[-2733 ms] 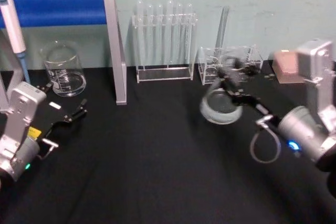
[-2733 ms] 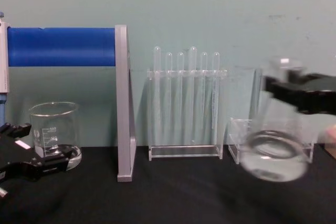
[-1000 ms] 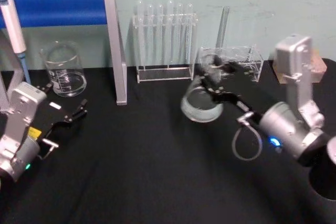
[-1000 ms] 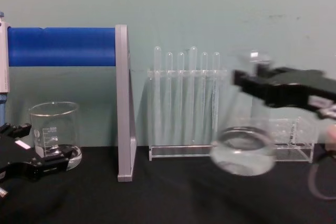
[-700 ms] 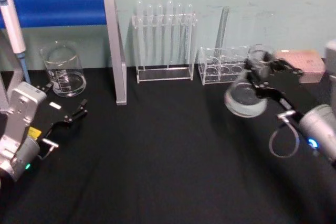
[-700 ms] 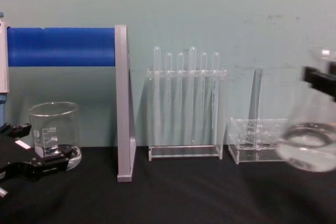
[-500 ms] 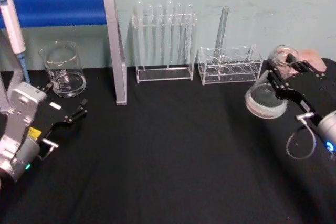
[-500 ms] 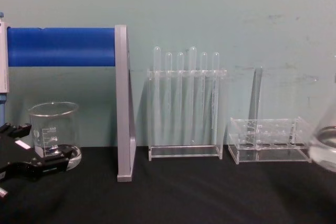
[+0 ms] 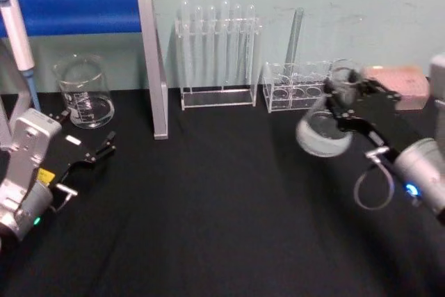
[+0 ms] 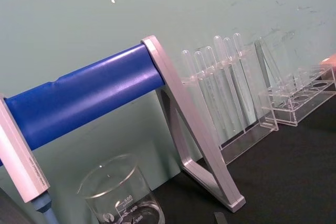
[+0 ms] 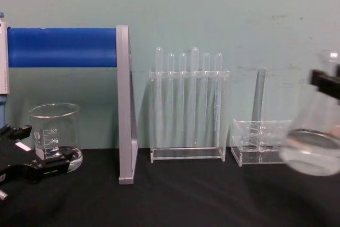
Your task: Grasp the erlenmeyer flask with one hand, shake it three times, then place it back.
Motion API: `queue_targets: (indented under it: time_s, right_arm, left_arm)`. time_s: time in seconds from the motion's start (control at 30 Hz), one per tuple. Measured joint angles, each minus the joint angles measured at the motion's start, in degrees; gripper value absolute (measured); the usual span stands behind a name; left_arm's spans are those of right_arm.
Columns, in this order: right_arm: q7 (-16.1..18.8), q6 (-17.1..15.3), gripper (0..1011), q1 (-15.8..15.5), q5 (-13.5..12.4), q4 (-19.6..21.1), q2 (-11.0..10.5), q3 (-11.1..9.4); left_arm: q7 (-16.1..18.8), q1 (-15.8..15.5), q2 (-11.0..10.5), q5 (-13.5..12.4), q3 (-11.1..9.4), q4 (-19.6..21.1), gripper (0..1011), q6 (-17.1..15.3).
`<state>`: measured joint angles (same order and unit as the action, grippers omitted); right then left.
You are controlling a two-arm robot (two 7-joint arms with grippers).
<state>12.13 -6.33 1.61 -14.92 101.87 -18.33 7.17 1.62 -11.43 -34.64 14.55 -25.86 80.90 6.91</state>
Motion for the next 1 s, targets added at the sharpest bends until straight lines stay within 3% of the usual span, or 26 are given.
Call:
queue_targets:
  time_s: [0.27, 0.53, 0.77, 0.87, 1.0]
  right_arm:
    - [6.8, 0.5, 456, 5.5, -0.5, -3.7, 0.9, 7.8]
    - [10.8, 1.1, 456, 9.3, -1.6, -6.1, 1.8, 13.6]
    - [10.6, 1.4, 456, 10.0, -2.5, -6.6, 1.8, 14.9]
    - [9.3, 1.5, 456, 9.5, -2.8, -6.2, 1.3, 14.3]
    - [6.6, 1.5, 456, 8.0, -3.2, -5.0, 0.2, 12.1]
  left_arm:
    - [0.0, 0.0, 0.0, 0.0, 0.0, 0.0, 1001, 0.0]
    - [0.0, 0.0, 0.0, 0.0, 0.0, 0.0, 1001, 0.0]
    - [0.0, 0.0, 0.0, 0.0, 0.0, 0.0, 1001, 0.0]
    - [0.0, 0.0, 0.0, 0.0, 0.0, 0.0, 1001, 0.0]
    - [0.0, 0.0, 0.0, 0.0, 0.0, 0.0, 1001, 0.0]
